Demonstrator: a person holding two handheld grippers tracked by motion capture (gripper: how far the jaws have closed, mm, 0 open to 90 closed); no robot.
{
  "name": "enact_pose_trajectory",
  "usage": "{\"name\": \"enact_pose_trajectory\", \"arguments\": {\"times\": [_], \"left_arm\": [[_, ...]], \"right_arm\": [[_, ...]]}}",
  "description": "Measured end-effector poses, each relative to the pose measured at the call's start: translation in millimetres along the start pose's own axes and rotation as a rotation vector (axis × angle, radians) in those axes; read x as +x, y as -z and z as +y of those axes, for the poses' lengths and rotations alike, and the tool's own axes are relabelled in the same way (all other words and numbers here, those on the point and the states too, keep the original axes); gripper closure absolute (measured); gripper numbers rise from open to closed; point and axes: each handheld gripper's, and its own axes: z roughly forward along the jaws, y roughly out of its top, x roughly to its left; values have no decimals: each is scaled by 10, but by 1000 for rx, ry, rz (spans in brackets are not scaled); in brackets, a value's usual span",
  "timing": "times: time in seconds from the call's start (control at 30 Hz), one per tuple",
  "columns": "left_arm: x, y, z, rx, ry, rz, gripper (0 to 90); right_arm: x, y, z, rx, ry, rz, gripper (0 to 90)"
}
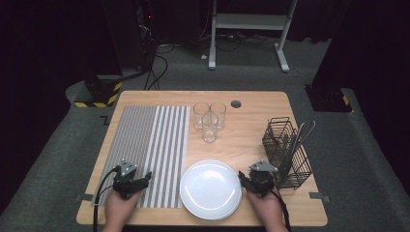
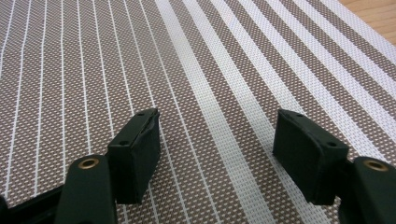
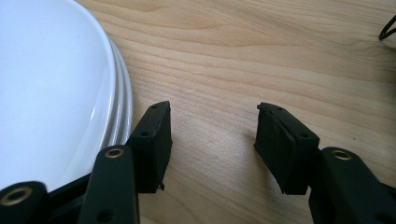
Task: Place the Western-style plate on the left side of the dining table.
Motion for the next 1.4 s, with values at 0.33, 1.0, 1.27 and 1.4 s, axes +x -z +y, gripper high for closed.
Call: {"name": "enact_pose_trajectory", "arguments": {"times": [0.33, 1.0, 1.27, 1.4], "left_arm": [[1, -4, 4, 0, -2, -3, 324], [-2, -3, 4, 0, -4, -1, 328], [-1, -3, 4, 0, -4, -1, 328], [0, -4, 3, -1, -3, -2, 328]], "right_arm": [[-2, 0, 0, -2, -7, -7, 478], [1, -1, 1, -3, -4, -13, 479], [0, 0, 1, -2, -2, -13, 479], [1, -1, 1, -2, -4, -13, 479]]}}
